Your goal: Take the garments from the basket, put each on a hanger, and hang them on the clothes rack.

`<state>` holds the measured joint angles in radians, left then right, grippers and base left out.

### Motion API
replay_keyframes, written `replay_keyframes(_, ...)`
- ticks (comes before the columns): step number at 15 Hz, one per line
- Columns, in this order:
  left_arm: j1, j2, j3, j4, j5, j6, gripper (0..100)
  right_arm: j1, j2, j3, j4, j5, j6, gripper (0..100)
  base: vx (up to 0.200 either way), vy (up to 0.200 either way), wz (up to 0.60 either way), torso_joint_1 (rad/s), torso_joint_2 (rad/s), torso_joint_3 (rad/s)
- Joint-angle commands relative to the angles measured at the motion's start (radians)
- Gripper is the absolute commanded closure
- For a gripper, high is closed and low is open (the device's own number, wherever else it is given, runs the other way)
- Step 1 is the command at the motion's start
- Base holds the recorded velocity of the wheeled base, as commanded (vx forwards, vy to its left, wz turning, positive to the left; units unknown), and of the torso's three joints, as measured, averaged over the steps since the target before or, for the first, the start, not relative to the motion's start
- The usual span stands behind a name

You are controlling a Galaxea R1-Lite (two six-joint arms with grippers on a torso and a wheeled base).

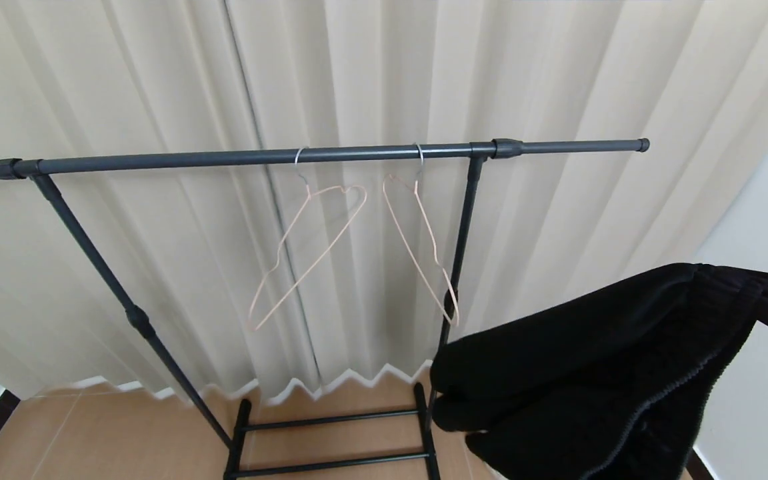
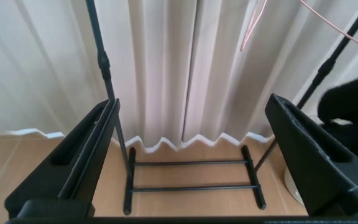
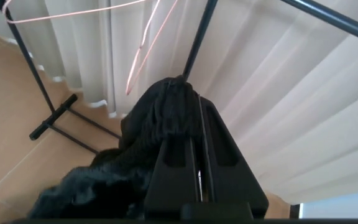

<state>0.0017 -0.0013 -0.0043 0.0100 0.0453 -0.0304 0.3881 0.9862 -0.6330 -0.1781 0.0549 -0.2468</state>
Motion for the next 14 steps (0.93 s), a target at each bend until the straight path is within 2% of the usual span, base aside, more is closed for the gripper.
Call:
replay_keyframes(1, 0.000, 0.001, 0.000, 0.001, 0.001, 0.000, 0, 0.000, 0.000, 0.001, 0.000, 0.000, 0.000, 100, 0.000, 0.200, 0.00, -0.007, 0.00, 0.002)
replay_keyframes(3, 0.000, 0.001, 0.000, 0.001, 0.001, 0.000, 0, 0.000, 0.000, -0.002, 0.000, 0.000, 0.000, 100, 0.000, 0.200, 0.00, 0.010, 0.00, 0.002)
replay_keyframes(4, 0.000, 0.001, 0.000, 0.001, 0.001, 0.000, 0, 0.000, 0.000, 0.001, 0.000, 0.000, 0.000, 100, -0.200, 0.200, 0.00, 0.007, 0.00, 0.002)
replay_keyframes(6, 0.000, 0.001, 0.001, 0.001, 0.001, 0.000, 0, 0.000, 0.000, -0.001, -0.003, 0.000, 0.000, 100, -0.200, 0.000, 0.00, 0.010, 0.00, 0.002)
replay_keyframes(10, 0.000, 0.001, 0.000, 0.001, 0.002, 0.000, 0, 0.000, 0.000, 0.044, -0.093, -0.004, -0.028, 100, 0.000, 0.000, 0.00, 0.000, 0.00, 0.000)
replay_keyframes(12, 0.000, 0.001, 0.000, 0.001, 0.002, 0.001, 0, -0.075, 0.009, 0.045, -0.098, -0.006, -0.080, 100, 0.000, 0.000, 0.00, 0.000, 0.00, 0.000)
replay_keyframes(14, 0.000, 0.001, 0.001, 0.001, 0.002, 0.003, 0, -0.094, 0.012, 0.047, -0.098, -0.001, -0.083, 100, 0.000, 0.000, 0.00, 0.000, 0.00, 0.000)
